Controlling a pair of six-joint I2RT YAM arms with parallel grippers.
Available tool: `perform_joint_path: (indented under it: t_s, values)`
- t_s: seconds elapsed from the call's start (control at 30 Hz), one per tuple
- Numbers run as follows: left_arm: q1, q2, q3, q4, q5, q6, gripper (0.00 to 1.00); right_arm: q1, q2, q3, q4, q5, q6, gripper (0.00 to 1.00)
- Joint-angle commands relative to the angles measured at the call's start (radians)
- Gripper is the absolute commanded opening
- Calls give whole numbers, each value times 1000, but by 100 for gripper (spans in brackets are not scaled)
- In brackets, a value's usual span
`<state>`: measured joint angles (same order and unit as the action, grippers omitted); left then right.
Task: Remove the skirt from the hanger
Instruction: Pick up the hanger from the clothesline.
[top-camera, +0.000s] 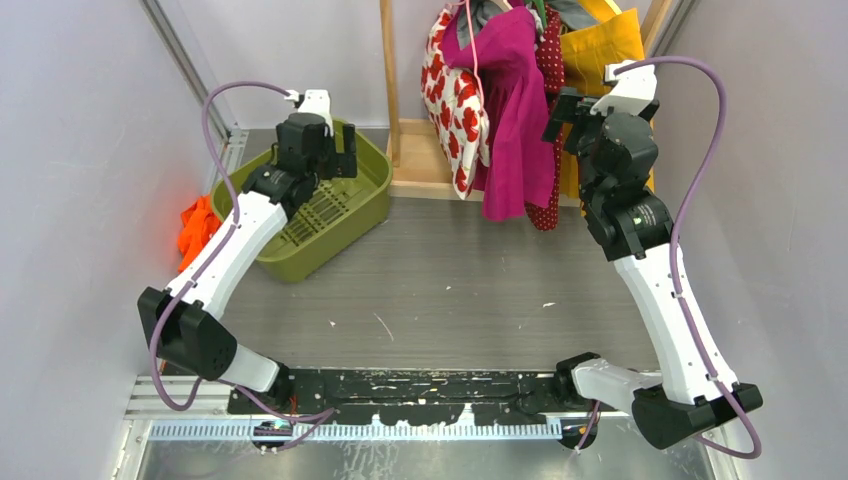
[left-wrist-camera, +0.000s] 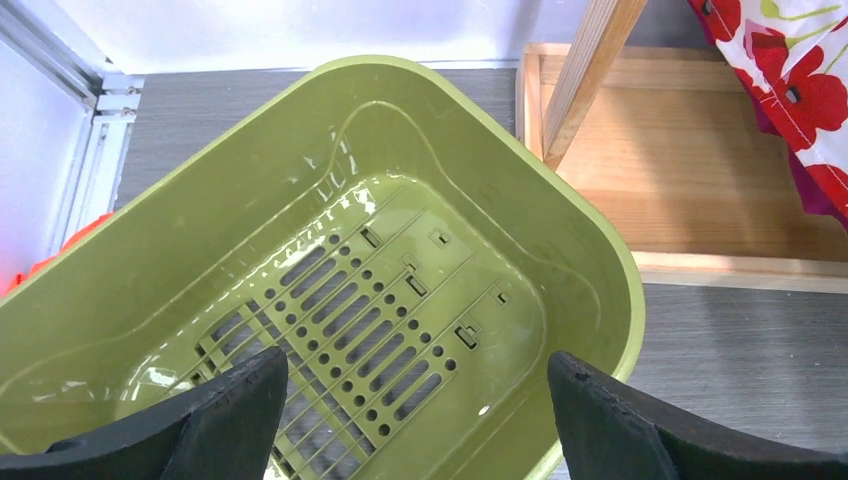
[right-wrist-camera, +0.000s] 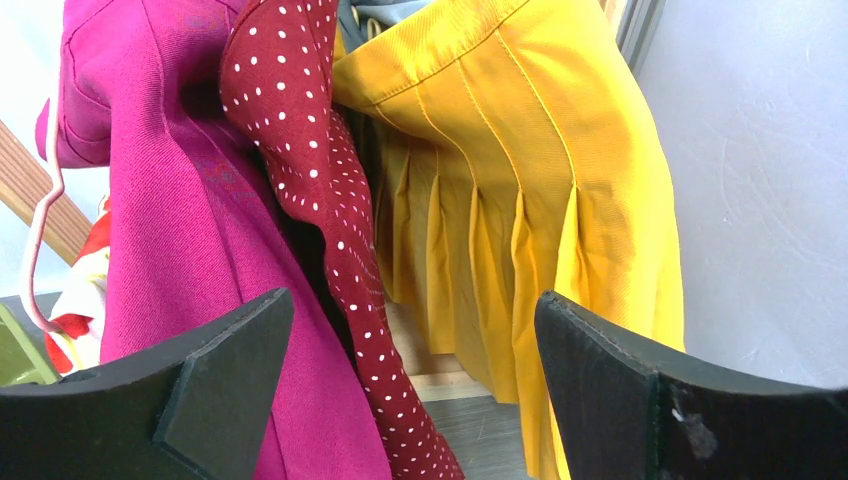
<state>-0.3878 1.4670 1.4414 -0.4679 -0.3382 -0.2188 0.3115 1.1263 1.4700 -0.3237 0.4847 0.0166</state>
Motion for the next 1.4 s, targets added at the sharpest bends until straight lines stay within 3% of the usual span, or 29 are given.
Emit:
perform_joint_path:
  t_s: [0.0,0.27,0.4,0.63,0.83,0.97,1.13,1.37]
  values:
    - [-6,-42,45,22,-8,39,99,4,-30,46,23,1,-12,95]
    - [-6,-176,-102,183,213,217,99,4,-42,57,18,10,-31,95]
    - [-5,-165,-51,157,275,222,99,4,-38,78,10,-11,-37,95]
    - [-5,-189,-104,243,323,235,99,4,25,186,-27,-60,-63,96]
    - [-5,-186,-92,190,273,233,99,4,131,322,-62,-88,-107,96]
    - [-5,-240,-142,221,269,249,99,2,170,360,-29,-88,-138,96]
    - [-5,-274,-180,230,288,250,100,-8,226,388,75,78,-232,96]
    - [-5,-288,-204,237,302,246,100,-95,299,463,129,41,-222,96]
